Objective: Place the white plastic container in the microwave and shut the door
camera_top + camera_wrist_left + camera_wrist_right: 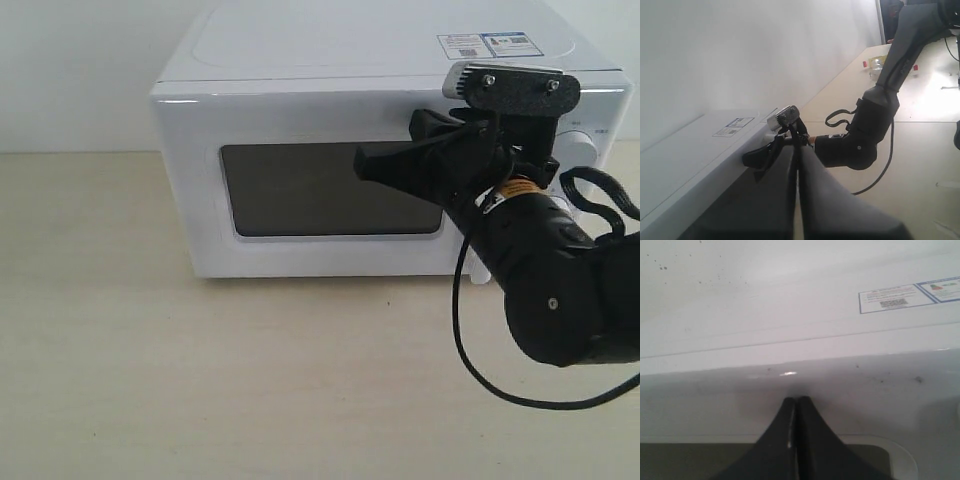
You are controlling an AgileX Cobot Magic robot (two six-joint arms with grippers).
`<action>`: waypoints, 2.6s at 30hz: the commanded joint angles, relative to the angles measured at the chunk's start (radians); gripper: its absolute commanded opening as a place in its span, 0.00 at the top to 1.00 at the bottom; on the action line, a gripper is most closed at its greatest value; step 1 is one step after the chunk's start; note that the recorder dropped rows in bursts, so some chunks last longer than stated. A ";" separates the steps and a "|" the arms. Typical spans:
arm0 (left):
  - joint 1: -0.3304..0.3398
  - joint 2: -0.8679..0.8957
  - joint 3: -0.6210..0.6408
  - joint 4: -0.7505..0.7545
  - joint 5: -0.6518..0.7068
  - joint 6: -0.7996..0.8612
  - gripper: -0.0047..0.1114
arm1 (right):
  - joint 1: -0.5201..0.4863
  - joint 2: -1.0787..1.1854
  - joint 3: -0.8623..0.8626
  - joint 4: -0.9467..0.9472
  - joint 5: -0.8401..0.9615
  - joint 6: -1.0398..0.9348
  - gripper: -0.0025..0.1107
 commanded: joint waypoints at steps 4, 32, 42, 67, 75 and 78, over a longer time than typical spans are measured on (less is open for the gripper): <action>-0.003 -0.003 0.003 -0.006 -0.003 -0.009 0.93 | -0.010 -0.015 0.004 -0.009 0.033 -0.003 0.98; -0.003 -0.003 0.003 -0.006 -0.003 -0.009 0.93 | 0.049 -0.690 0.289 -0.057 0.333 0.032 0.98; -0.003 -0.003 0.003 -0.006 -0.006 -0.009 0.93 | 0.006 -0.809 0.289 -0.055 0.755 -0.116 0.98; -0.003 -0.003 0.003 -0.006 -0.023 -0.009 0.93 | -0.490 -1.676 0.659 -0.100 0.928 -0.080 0.98; -0.003 -0.003 0.003 -0.006 -0.023 -0.009 0.93 | -0.490 -1.676 0.659 -0.555 1.225 0.296 0.98; -0.003 -0.003 0.003 -0.006 -0.023 -0.009 0.93 | -0.490 -1.676 0.659 -0.573 1.345 0.371 0.98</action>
